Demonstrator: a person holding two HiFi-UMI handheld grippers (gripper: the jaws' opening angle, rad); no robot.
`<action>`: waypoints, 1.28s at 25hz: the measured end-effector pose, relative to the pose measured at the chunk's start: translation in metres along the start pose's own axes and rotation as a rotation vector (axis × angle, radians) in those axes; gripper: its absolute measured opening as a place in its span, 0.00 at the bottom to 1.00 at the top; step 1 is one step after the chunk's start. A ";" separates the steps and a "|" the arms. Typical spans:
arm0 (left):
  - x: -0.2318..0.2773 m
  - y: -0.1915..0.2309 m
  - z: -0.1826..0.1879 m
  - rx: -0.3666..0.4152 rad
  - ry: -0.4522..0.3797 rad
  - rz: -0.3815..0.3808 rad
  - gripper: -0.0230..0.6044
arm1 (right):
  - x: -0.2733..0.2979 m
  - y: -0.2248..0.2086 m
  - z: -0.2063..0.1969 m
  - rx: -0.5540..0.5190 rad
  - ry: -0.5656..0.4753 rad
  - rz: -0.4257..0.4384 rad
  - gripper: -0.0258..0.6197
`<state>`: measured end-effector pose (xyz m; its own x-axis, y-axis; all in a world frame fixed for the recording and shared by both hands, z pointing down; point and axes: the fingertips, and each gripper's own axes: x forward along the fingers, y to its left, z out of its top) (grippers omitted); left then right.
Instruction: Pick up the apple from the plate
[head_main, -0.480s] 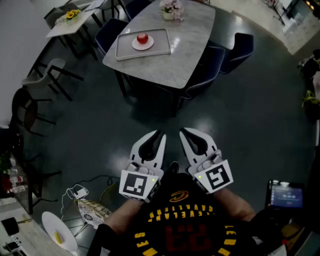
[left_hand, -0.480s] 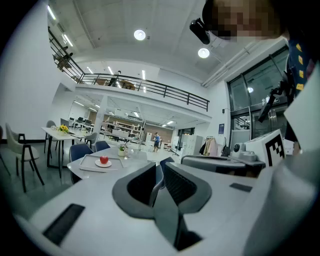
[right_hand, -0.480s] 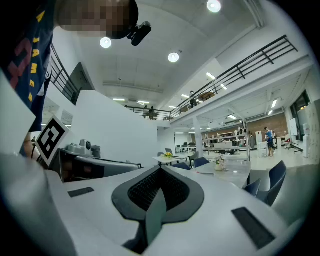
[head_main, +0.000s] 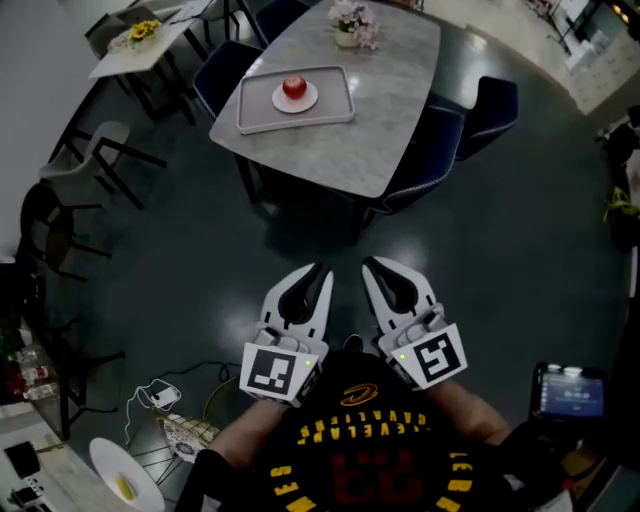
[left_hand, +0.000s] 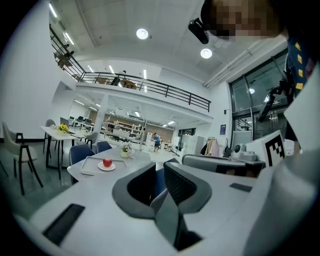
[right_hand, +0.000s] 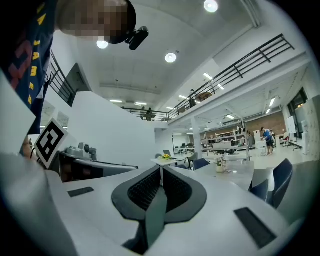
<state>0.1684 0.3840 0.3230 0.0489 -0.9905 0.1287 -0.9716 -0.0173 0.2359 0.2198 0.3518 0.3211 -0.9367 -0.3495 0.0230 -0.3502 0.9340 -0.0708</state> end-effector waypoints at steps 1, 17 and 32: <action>0.005 0.008 0.004 0.000 -0.003 -0.003 0.12 | 0.010 -0.003 0.000 0.001 0.004 -0.003 0.05; 0.064 0.158 0.038 -0.024 0.037 -0.010 0.12 | 0.170 -0.017 -0.017 0.003 0.118 -0.050 0.05; 0.114 0.219 0.036 -0.087 0.079 -0.024 0.12 | 0.242 -0.041 -0.032 0.057 0.163 -0.053 0.05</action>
<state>-0.0475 0.2626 0.3546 0.0929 -0.9761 0.1967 -0.9465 -0.0252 0.3218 0.0076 0.2318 0.3616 -0.9068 -0.3766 0.1896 -0.4023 0.9074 -0.1219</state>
